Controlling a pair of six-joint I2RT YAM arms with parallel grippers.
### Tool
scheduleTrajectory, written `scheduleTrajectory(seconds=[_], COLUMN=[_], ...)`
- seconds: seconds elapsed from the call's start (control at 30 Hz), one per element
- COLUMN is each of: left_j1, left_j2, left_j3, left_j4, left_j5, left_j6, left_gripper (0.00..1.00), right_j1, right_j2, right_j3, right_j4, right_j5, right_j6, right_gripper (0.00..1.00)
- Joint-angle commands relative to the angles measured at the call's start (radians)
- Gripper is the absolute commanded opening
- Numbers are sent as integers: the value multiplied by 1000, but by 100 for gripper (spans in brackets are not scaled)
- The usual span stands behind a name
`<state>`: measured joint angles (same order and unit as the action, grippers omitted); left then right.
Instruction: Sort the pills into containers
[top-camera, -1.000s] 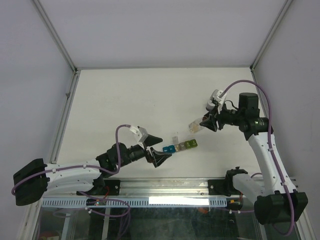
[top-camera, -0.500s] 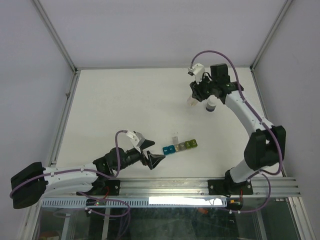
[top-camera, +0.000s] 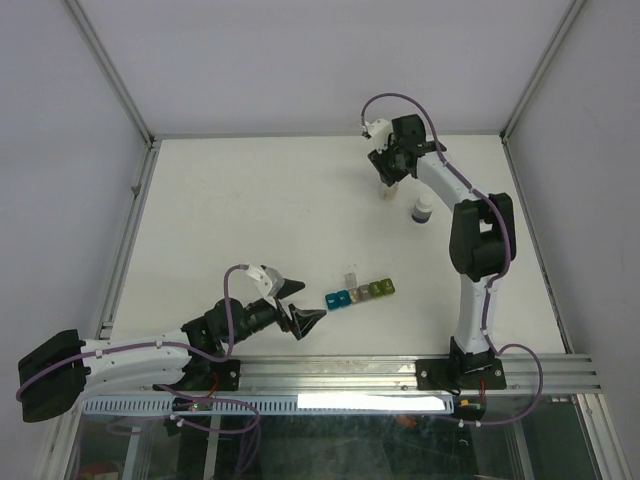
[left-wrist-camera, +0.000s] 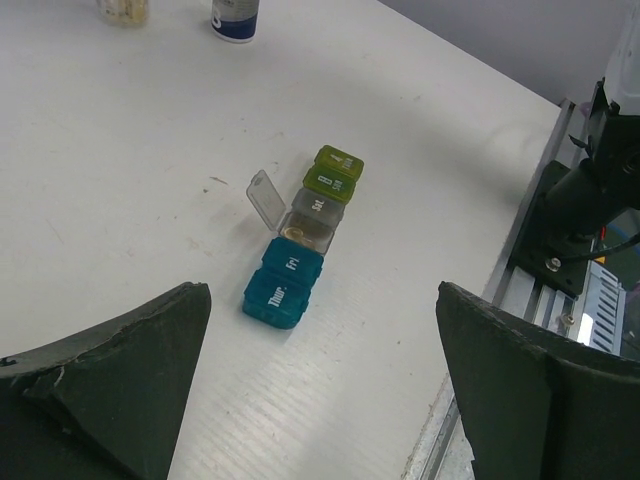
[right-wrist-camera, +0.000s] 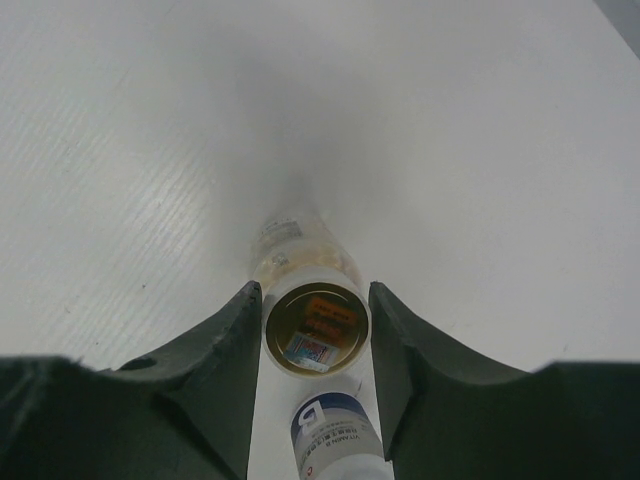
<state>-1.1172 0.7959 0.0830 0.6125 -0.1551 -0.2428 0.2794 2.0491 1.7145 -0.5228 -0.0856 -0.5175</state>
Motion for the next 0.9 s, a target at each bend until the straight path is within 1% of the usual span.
scheduleTrajectory(seconds=[0.0,0.07,0.13,0.2,0.27,0.37,0.43,0.47,0.5,0.57,0.67,0.73,0.8,0.87], left_j1=[7,7,7,7,7,7,5,6,4,1,-4,-5,-5,-5], left_j2=[-2,2,3,2,2,11,23,31,40,53,48,36,25,20], left_j3=[-4,4,14,25,32,36,42,45,47,52,65,69,75,82], left_j4=[43,35,23,10,6,14,16,18,18,18,-1,-12,-22,-26], left_j5=[2,16,36,63,98,163,195,208,217,237,245,241,233,222], left_j6=[39,41,41,41,44,58,80,98,119,169,223,251,263,259], left_gripper=[98,97,97,96,96,93,91,90,89,88,89,89,90,91], right_j1=[4,4,5,2,-1,-3,-3,-3,-2,-2,4,9,10,9], right_j2=[16,33,31,-1,-61,-194,-310,-366,-428,-538,-680,-753,-819,-880], right_j3=[91,113,116,104,70,-11,-97,-145,-200,-329,-499,-594,-681,-744], right_j4=[11,-16,-32,-41,-31,-13,-1,3,9,19,47,68,107,136], right_j5=[12,-7,-21,-44,-74,-156,-270,-375,-434,-651,-883,-1003,-1077,-1092], right_j6=[37,46,51,60,71,76,69,63,59,49,57,53,44,19], right_gripper=[27,50,67,79,85,87,87,87,87,87,86,86,85,86])
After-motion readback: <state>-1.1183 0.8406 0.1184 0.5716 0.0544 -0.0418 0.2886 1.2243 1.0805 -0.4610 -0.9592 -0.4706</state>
